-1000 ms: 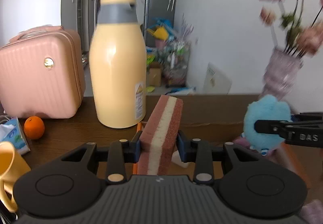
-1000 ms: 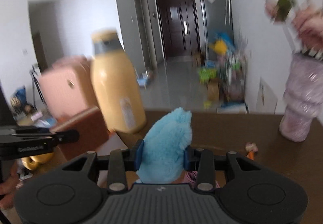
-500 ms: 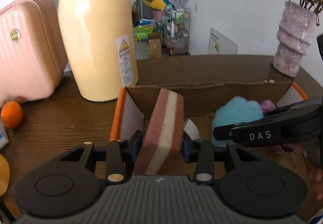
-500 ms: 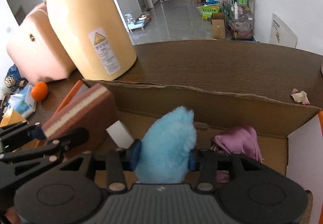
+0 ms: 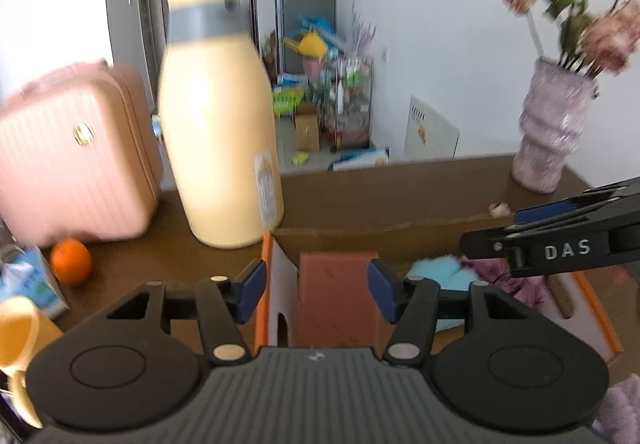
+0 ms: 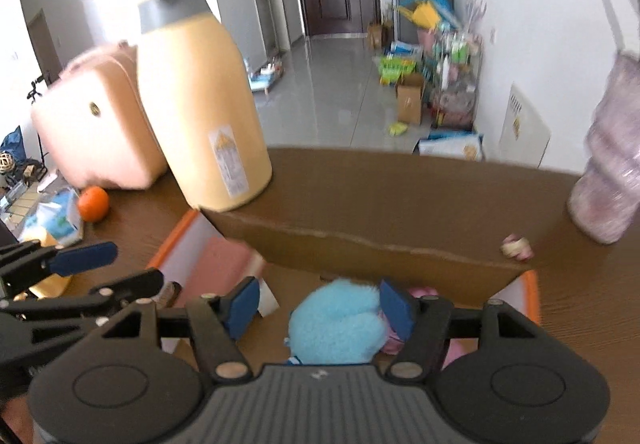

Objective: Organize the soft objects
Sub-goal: 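Withdraw both open tools from the box toward the remaining items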

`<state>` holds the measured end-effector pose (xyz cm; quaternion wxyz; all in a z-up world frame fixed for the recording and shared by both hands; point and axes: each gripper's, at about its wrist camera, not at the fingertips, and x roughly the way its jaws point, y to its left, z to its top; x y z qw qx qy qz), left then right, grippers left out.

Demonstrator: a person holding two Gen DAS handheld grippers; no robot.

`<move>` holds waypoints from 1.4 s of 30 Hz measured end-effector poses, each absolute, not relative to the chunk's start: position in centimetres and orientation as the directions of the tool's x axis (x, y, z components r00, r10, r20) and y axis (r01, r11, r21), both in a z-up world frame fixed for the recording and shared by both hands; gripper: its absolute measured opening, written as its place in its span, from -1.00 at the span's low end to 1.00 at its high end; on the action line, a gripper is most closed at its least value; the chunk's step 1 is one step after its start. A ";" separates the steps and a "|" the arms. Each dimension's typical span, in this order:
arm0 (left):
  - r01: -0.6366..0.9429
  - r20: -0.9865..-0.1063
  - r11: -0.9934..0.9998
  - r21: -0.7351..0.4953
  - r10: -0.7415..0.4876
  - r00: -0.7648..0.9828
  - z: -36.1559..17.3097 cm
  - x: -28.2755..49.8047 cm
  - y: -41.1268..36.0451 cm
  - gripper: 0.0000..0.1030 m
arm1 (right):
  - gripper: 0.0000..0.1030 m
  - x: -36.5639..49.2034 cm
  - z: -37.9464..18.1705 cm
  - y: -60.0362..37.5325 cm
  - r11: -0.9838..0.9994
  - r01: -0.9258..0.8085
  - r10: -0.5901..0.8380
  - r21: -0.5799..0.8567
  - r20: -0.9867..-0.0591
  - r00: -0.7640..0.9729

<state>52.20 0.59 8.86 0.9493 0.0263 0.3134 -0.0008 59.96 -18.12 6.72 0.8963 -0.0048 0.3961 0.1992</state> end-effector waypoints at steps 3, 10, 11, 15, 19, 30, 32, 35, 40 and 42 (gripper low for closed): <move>0.028 -0.554 0.998 0.057 0.008 0.833 11.8 49.6 0.2 0.27 | 0.32 57.1 10.0 -19.1 0.923 -0.367 0.345 0.119 -0.681 0.646; 0.042 -0.476 0.997 0.058 -0.009 0.880 17.0 44.3 -0.5 0.49 | 0.49 50.6 16.5 -21.2 0.931 -0.363 0.314 0.044 -0.604 0.732; 0.044 -0.464 0.997 0.059 -0.012 0.886 17.5 43.5 -0.6 0.50 | 0.51 49.8 17.1 -21.5 0.932 -0.362 0.308 0.030 -0.593 0.744; 0.047 -0.434 0.997 0.066 -0.013 0.901 19.1 41.2 -1.1 0.51 | 0.59 46.5 19.0 -22.7 0.938 -0.346 0.276 -0.023 -0.555 0.785; 0.057 -0.381 0.996 0.072 -0.025 0.924 20.0 38.3 -1.7 0.54 | 0.64 43.4 19.9 -23.8 0.938 -0.347 0.294 -0.011 -0.507 0.810; 0.055 -0.215 0.996 0.064 -0.040 0.976 17.8 30.4 -1.5 0.63 | 0.73 34.2 19.3 -25.5 0.948 -0.314 0.288 -0.046 -0.290 0.913; 0.048 -0.190 0.995 0.084 -0.031 0.981 16.7 28.7 -1.5 0.63 | 0.73 32.4 18.6 -25.4 0.954 -0.294 0.272 -0.053 -0.252 0.929; 0.051 -0.159 0.996 0.072 -0.039 0.986 14.9 26.0 -0.6 0.68 | 0.77 29.3 17.2 -25.6 0.954 -0.297 0.283 -0.048 -0.195 0.939; 0.033 -0.157 0.998 0.051 -0.024 0.987 11.0 21.7 1.3 0.70 | 0.85 24.3 13.6 -26.2 0.949 -0.316 0.316 0.021 -0.146 0.938; 0.006 -0.148 0.999 0.051 0.001 0.989 9.5 19.7 1.9 0.74 | 0.86 22.0 12.0 -26.1 0.951 -0.306 0.310 0.050 -0.132 0.942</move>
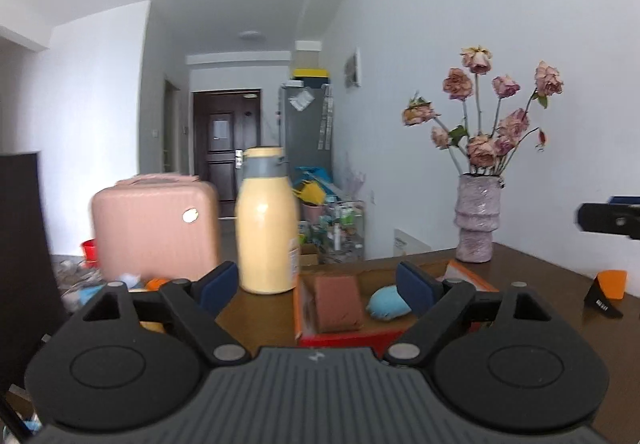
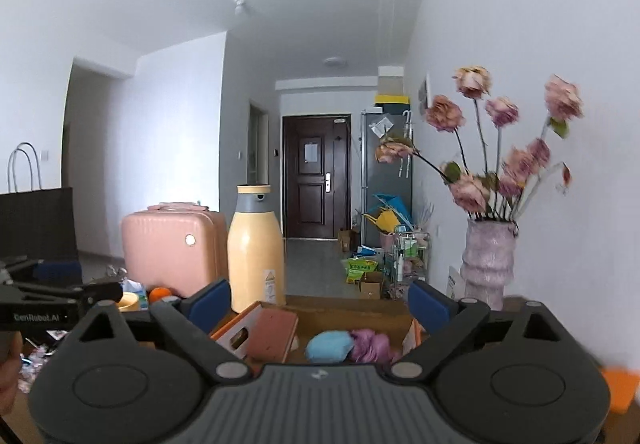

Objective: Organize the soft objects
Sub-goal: 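Withdraw both open tools from the box toward the remaining items, then grasp the lilac knit pad with the right tool while the left tool grasps the white foam cylinder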

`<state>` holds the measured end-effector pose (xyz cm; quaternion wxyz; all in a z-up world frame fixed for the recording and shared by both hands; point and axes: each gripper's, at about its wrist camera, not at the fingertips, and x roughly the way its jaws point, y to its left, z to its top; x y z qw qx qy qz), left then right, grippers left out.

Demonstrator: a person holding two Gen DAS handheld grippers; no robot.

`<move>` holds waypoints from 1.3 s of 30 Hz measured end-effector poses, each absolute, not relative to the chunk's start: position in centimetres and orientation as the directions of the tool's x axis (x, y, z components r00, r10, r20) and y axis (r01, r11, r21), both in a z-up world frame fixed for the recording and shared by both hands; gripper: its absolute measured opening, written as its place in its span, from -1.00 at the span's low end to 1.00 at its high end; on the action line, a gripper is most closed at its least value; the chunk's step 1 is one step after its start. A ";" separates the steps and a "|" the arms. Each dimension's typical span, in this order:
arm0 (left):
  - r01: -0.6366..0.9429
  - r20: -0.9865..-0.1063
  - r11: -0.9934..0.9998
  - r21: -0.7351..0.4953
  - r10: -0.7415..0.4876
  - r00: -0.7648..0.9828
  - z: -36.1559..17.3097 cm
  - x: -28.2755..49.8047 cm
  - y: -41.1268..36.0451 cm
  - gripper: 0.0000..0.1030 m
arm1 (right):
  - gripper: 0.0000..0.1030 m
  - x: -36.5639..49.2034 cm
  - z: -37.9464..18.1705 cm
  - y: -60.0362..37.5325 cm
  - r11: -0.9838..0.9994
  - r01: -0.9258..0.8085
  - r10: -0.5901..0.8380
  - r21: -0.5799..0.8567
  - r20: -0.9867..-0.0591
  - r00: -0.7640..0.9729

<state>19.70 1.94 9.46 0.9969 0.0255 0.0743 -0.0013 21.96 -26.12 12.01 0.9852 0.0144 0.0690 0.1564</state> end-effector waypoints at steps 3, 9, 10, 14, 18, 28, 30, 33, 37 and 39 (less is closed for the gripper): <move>-0.010 -0.167 0.998 0.056 0.020 0.986 7.7 17.5 2.6 0.75 | 0.96 19.0 10.0 -25.7 0.956 -0.287 0.292 0.056 -0.121 0.949; 0.007 -0.211 1.000 0.012 -0.004 0.977 5.1 14.9 3.9 0.76 | 0.97 14.9 6.3 -25.0 0.961 -0.267 0.275 0.065 -0.161 0.948; 0.014 -0.220 1.000 0.012 -0.011 0.975 4.6 14.6 3.9 0.76 | 0.97 14.7 5.7 -25.0 0.964 -0.261 0.267 0.055 -0.173 0.948; 0.036 -0.257 0.998 0.059 -0.020 0.966 2.3 13.8 3.3 0.76 | 0.97 13.6 3.3 -24.8 0.979 -0.204 0.196 -0.019 -0.206 0.959; 0.076 -0.293 0.995 0.065 -0.054 0.954 1.1 14.5 2.4 0.78 | 0.97 13.1 1.4 -25.3 0.978 -0.208 0.201 -0.007 -0.231 0.952; 0.204 -0.362 0.976 0.079 -0.162 0.918 0.0 19.4 -2.0 0.83 | 0.96 16.7 -1.3 -26.0 0.980 -0.192 0.198 0.051 -0.324 0.925; 0.224 -0.373 0.971 0.084 -0.178 0.911 -0.4 20.4 -2.8 0.83 | 0.96 17.1 -1.5 -26.2 0.981 -0.187 0.190 0.042 -0.330 0.925; 0.256 -0.394 0.963 0.087 -0.203 0.896 -0.8 21.8 -3.9 0.83 | 0.96 18.0 -1.6 -26.9 0.984 -0.170 0.179 0.057 -0.342 0.922; 0.289 -0.406 0.950 0.120 -0.219 0.887 -1.2 23.8 -5.4 0.83 | 0.96 19.2 -2.0 -28.0 0.986 -0.148 0.167 0.081 -0.346 0.923; 0.292 -0.406 0.948 0.126 -0.219 0.887 -1.2 25.0 -6.0 0.83 | 0.96 20.0 -2.3 -28.5 0.987 -0.135 0.157 0.085 -0.348 0.924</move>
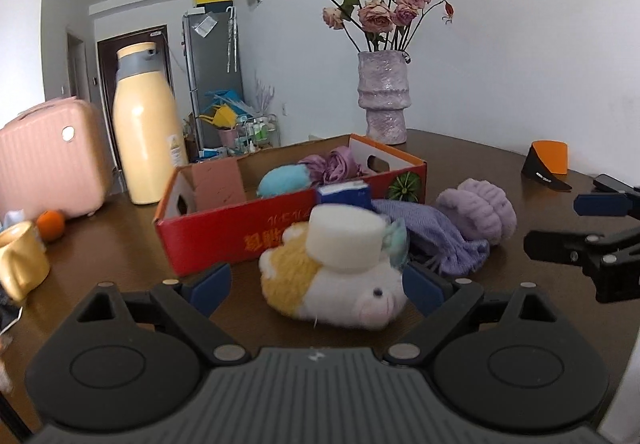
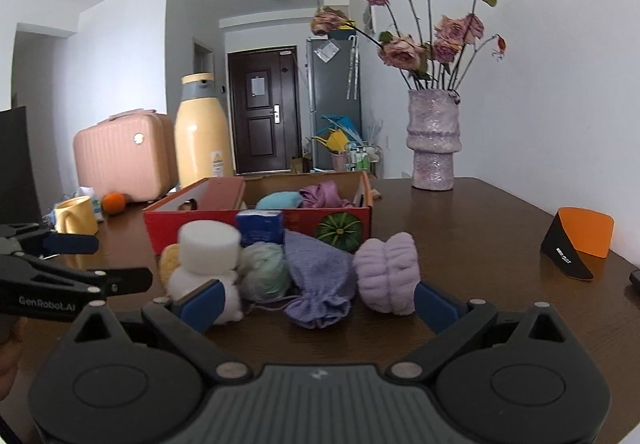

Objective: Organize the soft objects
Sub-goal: 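Grasp the lilac knit pad with the right tool while the left tool grasps the white foam cylinder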

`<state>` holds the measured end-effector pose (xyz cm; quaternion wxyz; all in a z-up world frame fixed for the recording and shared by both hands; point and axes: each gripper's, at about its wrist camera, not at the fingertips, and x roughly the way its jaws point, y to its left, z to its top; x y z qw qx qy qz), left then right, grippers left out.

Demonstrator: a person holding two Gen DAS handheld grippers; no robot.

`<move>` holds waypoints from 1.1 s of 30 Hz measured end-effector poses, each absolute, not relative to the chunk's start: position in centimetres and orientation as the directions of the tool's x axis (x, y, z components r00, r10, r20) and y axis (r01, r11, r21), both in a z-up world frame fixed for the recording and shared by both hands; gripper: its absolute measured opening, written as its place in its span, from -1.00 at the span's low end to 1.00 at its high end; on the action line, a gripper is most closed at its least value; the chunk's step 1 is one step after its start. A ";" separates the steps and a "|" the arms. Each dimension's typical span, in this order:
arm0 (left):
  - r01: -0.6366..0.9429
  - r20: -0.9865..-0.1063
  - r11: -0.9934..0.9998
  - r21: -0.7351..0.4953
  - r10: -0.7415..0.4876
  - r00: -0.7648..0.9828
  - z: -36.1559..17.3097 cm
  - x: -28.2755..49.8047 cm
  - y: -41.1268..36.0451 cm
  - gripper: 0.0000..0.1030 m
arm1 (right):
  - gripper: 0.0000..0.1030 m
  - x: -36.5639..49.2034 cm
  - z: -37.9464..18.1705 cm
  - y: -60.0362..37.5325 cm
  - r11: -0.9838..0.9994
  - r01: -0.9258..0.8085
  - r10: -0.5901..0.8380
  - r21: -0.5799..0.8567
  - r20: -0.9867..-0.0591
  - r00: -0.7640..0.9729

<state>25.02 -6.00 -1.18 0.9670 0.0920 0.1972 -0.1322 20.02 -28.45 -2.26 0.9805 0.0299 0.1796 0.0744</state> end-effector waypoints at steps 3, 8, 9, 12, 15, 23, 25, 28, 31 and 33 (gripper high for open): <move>0.279 -0.427 0.955 0.104 -0.210 0.880 -1.1 27.5 -6.8 0.81 | 0.94 21.8 -2.5 -29.2 0.991 -0.106 0.129 0.085 -0.366 0.922; 0.253 -0.459 0.965 0.064 -0.197 0.866 -1.6 30.4 -7.9 0.53 | 0.91 26.1 -3.0 -30.7 0.991 -0.090 0.125 0.102 -0.416 0.901; 0.259 -0.459 0.964 0.054 -0.207 0.864 -1.7 30.8 -8.2 0.52 | 0.90 27.0 -3.1 -30.8 0.992 -0.087 0.119 0.093 -0.427 0.896; 0.273 -0.471 0.960 0.064 -0.212 0.856 -2.2 31.7 -9.2 0.43 | 0.78 29.8 -3.6 -31.3 0.995 -0.084 0.099 0.053 -0.468 0.878; 0.282 -0.478 0.957 0.064 -0.218 0.851 -2.7 32.3 -9.7 0.05 | 0.61 32.2 -3.9 -31.8 0.995 -0.086 0.098 0.046 -0.503 0.859; 0.301 -0.467 0.953 0.024 -0.256 0.846 -2.4 32.0 -9.6 -0.38 | -0.24 33.6 -4.8 -31.6 0.993 -0.094 0.119 0.074 -0.519 0.847; 0.304 -0.458 0.952 0.017 -0.263 0.849 -2.2 31.5 -9.4 -0.40 | -0.42 33.0 -4.3 -31.8 0.991 -0.093 0.128 0.094 -0.503 0.855; 0.291 -0.458 0.957 0.007 -0.256 0.851 -2.0 31.0 -9.1 -0.46 | -0.56 32.0 -3.4 -32.4 0.991 -0.088 0.127 0.103 -0.485 0.865; 0.287 -0.447 0.958 -0.027 -0.268 0.854 -1.5 29.8 -8.3 -0.49 | -0.56 30.8 -2.4 -32.7 0.990 -0.089 0.130 0.109 -0.455 0.881; 0.276 -0.436 0.960 -0.038 -0.265 0.860 -1.0 28.7 -7.6 -0.50 | -0.56 29.6 -1.7 -32.5 0.989 -0.102 0.140 0.110 -0.437 0.889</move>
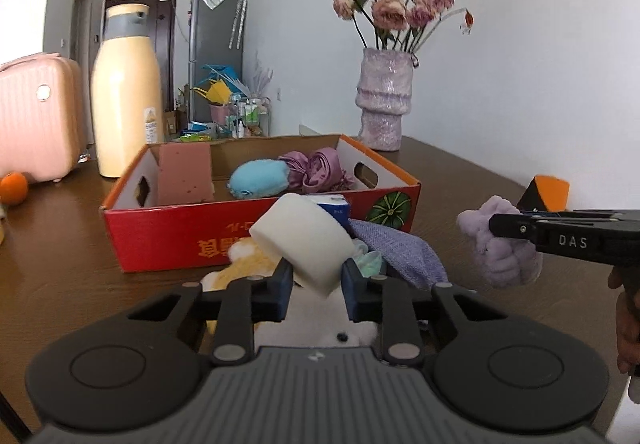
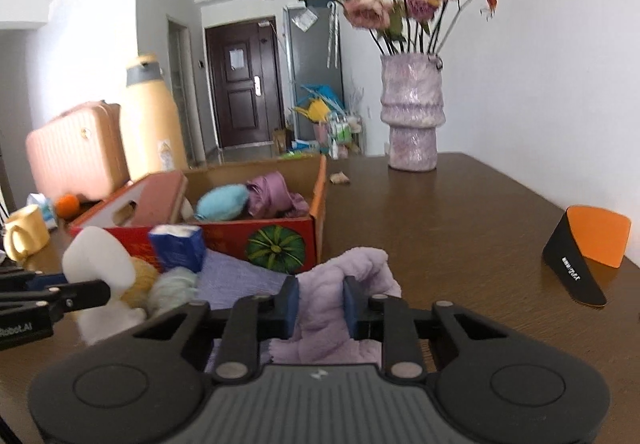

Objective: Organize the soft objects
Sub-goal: 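Grasp the lilac knit pad with the right tool while the left tool grasps the white foam cylinder, then carry both items over the cardboard box and open both tools to drop them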

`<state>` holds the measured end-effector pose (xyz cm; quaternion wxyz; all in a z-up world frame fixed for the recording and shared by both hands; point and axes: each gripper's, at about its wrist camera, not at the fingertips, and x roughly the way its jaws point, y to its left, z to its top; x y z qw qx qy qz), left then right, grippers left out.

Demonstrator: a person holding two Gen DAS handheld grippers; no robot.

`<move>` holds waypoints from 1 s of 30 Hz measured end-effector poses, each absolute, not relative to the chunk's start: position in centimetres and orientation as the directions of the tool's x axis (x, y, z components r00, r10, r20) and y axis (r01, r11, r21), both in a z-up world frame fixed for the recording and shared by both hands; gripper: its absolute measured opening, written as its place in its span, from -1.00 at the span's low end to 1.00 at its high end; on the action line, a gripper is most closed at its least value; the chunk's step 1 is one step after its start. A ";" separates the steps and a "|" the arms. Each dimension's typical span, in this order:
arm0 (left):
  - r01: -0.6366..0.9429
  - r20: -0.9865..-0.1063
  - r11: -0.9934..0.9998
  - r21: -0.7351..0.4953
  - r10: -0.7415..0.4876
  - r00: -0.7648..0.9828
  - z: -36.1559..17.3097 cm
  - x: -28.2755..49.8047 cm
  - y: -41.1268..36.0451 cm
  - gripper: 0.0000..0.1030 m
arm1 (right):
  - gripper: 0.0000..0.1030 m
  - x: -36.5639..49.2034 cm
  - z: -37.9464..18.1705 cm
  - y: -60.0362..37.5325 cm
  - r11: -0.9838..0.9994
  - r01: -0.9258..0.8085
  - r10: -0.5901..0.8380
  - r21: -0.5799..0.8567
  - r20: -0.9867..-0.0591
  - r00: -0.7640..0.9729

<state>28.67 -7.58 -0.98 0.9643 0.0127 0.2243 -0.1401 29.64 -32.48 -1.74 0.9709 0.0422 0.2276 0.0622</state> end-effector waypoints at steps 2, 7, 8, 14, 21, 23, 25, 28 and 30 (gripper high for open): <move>0.262 -0.424 0.964 -0.046 -0.257 0.869 -0.3 27.5 -6.9 -0.50 | -0.56 28.4 -1.2 -32.1 0.988 -0.117 0.151 0.105 -0.420 0.895; 0.239 -0.367 0.970 -0.040 -0.237 0.899 1.9 24.4 -5.3 -0.50 | -0.56 25.5 0.6 -30.8 0.979 -0.176 0.203 0.106 -0.376 0.904; 0.237 -0.351 0.971 -0.039 -0.235 0.906 2.4 23.8 -5.0 -0.50 | -0.56 24.9 1.0 -30.5 0.977 -0.186 0.211 0.104 -0.365 0.907; 0.218 -0.300 0.976 -0.023 -0.214 0.930 4.0 20.3 -3.6 -0.49 | -0.56 21.2 3.5 -28.6 0.964 -0.249 0.264 0.089 -0.300 0.916; 0.192 -0.223 0.981 -0.019 -0.192 0.956 6.1 16.2 -1.7 -0.49 | -0.56 17.2 5.9 -27.0 0.956 -0.285 0.295 0.074 -0.229 0.928; 0.183 -0.204 0.983 -0.019 -0.183 0.962 6.6 15.3 -1.2 -0.49 | -0.56 16.3 6.4 -26.8 0.954 -0.292 0.301 0.074 -0.209 0.931; 0.178 -0.189 0.984 -0.023 -0.179 0.966 7.0 14.6 -0.7 -0.49 | -0.56 15.7 6.9 -26.5 0.952 -0.297 0.305 0.070 -0.195 0.932; 0.175 -0.182 0.984 -0.028 -0.177 0.967 7.2 14.4 -0.4 -0.49 | -0.56 15.1 7.4 -26.1 0.951 -0.302 0.308 0.059 -0.181 0.934; 0.177 -0.182 0.984 -0.032 -0.180 0.967 7.2 14.6 -0.4 -0.49 | -0.56 15.1 7.6 -26.0 0.952 -0.303 0.307 0.049 -0.180 0.935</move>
